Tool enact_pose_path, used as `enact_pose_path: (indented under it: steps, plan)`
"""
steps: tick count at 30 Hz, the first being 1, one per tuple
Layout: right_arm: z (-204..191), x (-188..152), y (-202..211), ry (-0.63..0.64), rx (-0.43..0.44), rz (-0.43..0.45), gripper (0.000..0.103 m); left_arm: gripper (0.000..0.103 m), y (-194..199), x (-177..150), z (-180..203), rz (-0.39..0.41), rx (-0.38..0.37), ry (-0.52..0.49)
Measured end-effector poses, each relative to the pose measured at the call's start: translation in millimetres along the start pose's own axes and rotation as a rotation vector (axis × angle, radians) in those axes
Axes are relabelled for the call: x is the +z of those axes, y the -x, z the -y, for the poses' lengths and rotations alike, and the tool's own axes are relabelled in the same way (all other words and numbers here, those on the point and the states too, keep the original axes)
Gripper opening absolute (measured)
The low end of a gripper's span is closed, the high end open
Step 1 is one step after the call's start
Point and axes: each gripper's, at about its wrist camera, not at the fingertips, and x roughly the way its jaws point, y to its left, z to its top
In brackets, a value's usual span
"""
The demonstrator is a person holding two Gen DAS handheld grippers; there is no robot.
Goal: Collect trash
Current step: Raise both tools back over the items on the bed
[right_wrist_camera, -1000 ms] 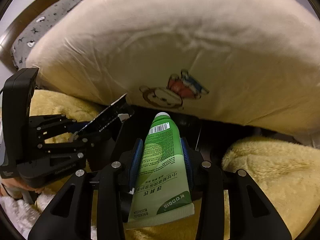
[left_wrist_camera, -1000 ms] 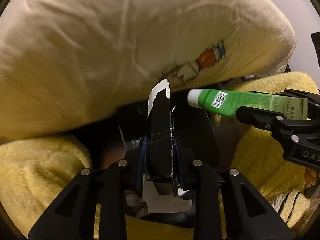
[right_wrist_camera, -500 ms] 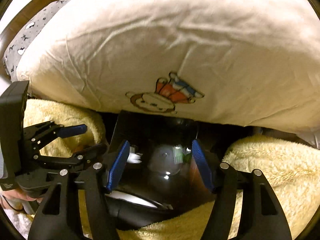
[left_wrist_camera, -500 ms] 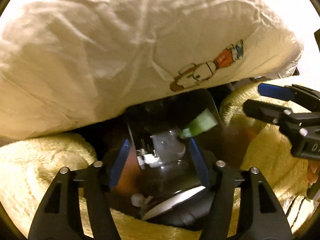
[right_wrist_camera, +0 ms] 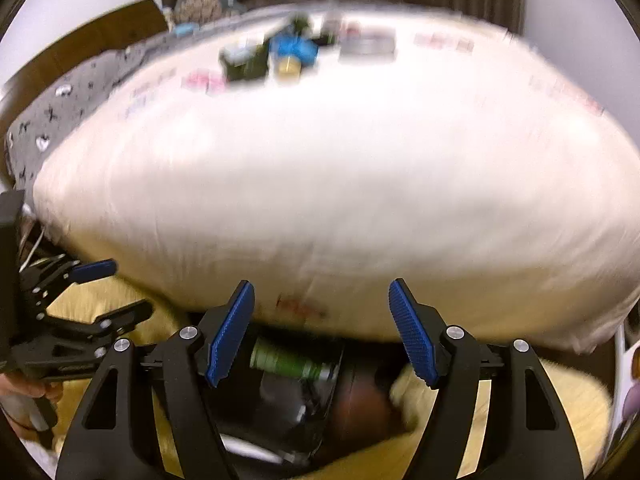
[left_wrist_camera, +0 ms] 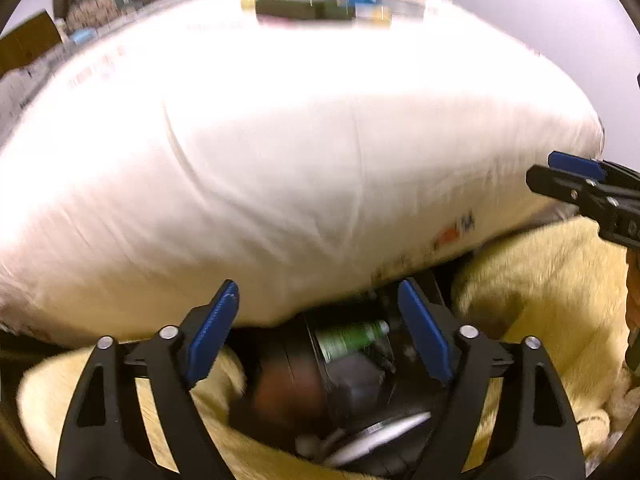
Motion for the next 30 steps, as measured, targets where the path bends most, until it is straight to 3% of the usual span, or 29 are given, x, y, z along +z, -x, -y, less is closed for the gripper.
enact_pose_path:
  steps: [6, 10, 15, 23, 26, 30]
  plan:
    - [18, 42, -5, -0.004, -0.016, 0.105, 0.071, 0.085, 21, 43, -7, 0.13, 0.061, -0.007]
    - [20, 70, -15, 0.001, -0.061, 0.137, 0.071, 0.085, 14, 67, -17, 0.158, 0.073, 0.021]
    - [34, 97, -39, -0.009, -0.111, 0.119, 0.071, 0.087, -11, 91, -22, 0.155, 0.015, 0.042]
    - [54, 131, -69, -0.038, -0.142, 0.094, 0.071, 0.089, -38, 139, -10, 0.163, -0.016, 0.078]
    - [58, 138, -74, -0.047, -0.14, 0.093, 0.071, 0.089, -48, 154, -3, 0.171, 0.051, 0.071]
    - [59, 145, -80, -0.045, -0.139, 0.09, 0.071, 0.089, -59, 168, 0, 0.166, 0.044, 0.083]
